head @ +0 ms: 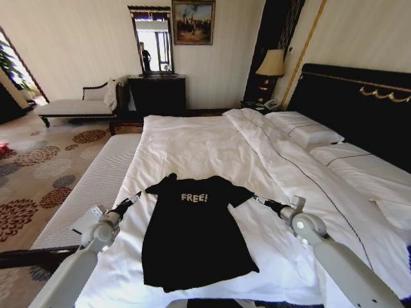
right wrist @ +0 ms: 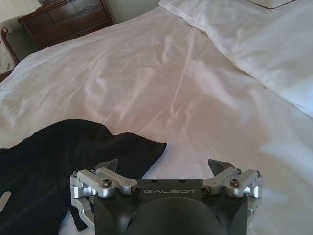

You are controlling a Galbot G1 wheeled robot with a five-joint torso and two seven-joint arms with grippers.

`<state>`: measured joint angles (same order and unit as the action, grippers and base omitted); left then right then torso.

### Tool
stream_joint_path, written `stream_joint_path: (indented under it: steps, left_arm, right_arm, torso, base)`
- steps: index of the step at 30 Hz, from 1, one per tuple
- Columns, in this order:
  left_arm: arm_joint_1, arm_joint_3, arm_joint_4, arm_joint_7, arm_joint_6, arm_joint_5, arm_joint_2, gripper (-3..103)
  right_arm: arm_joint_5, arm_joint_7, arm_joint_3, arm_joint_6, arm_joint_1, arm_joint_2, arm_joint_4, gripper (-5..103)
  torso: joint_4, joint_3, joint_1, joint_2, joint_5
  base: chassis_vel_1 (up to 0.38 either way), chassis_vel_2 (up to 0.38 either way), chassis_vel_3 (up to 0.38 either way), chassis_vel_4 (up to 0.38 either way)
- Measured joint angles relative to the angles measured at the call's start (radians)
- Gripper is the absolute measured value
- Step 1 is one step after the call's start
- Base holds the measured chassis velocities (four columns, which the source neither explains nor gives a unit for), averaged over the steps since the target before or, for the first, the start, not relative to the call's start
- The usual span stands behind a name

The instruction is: Fold the clothes on the bed.

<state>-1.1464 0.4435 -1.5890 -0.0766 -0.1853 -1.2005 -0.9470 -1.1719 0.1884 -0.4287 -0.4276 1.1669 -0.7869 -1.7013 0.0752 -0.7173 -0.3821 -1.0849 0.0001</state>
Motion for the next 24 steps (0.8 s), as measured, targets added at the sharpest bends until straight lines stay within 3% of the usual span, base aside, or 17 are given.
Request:
stream_joint_path:
  steps: [6, 24]
  left_arm:
    - [0.082, -0.057, 0.064, 0.023, 0.012, 0.000, -0.043, 100]
    - [0.228, -0.143, 0.242, 0.017, 0.003, -0.014, -0.115, 100]
  right_arm:
    - [-0.002, 0.005, 0.003, -0.004, 0.000, 0.003, -0.007, 100]
    - [-0.018, 0.018, -0.002, -0.006, 0.006, 0.014, -0.018, 100]
  torso:
    - [0.0001, 0.000, 0.000, 0.000, 0.0000]
    - [0.0000, 0.000, 0.000, 0.000, -0.0002]
  base:
    - [0.000, 0.000, 0.000, 0.000]
    - [0.000, 0.000, 0.000, 0.000]
